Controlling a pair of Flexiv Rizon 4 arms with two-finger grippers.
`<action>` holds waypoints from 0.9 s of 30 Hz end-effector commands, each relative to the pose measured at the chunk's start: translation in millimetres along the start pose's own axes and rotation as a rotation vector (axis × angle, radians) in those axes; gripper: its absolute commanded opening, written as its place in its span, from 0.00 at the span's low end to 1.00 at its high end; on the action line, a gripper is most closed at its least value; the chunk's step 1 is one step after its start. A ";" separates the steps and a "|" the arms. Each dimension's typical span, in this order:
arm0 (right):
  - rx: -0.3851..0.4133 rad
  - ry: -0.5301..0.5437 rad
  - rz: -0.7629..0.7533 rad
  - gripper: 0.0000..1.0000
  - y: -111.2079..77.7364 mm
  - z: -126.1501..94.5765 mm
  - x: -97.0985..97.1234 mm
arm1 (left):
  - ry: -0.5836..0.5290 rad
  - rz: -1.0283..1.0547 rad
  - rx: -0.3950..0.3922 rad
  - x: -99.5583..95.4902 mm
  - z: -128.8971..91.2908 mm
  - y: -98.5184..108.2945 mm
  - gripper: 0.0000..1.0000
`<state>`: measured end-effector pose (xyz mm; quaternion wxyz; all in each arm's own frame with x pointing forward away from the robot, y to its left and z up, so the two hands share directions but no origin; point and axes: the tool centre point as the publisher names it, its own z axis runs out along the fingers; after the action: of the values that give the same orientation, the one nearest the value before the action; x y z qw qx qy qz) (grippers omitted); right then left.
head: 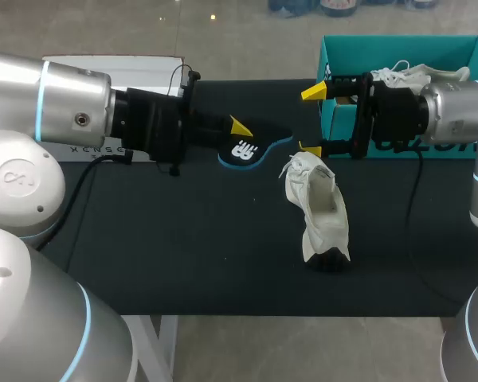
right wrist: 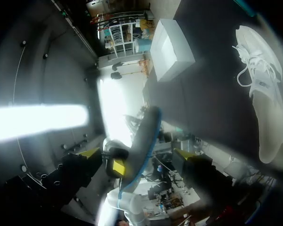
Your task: Take the shoe out of the shoebox, open the shoe tongue, remove and reinsert the insole, then place the shoe into the shoebox
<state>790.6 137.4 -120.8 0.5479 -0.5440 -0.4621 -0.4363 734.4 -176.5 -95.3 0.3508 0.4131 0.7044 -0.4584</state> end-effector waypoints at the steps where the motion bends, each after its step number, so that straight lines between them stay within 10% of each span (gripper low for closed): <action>1: -0.003 0.000 0.001 1.00 -0.3 1.0 -0.4 | 0.021 0.003 -0.002 -11.4 30.7 16.0 0.00; 27: -0.003 0.000 0.001 1.00 -0.3 1.0 -0.4 | 0.033 0.048 -0.045 -11.0 101.2 48.9 0.00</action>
<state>790.5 137.5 -120.8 0.5479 -0.5440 -0.4621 -0.4363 792.5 -250.1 -134.0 0.3579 0.4310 0.7067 -0.4321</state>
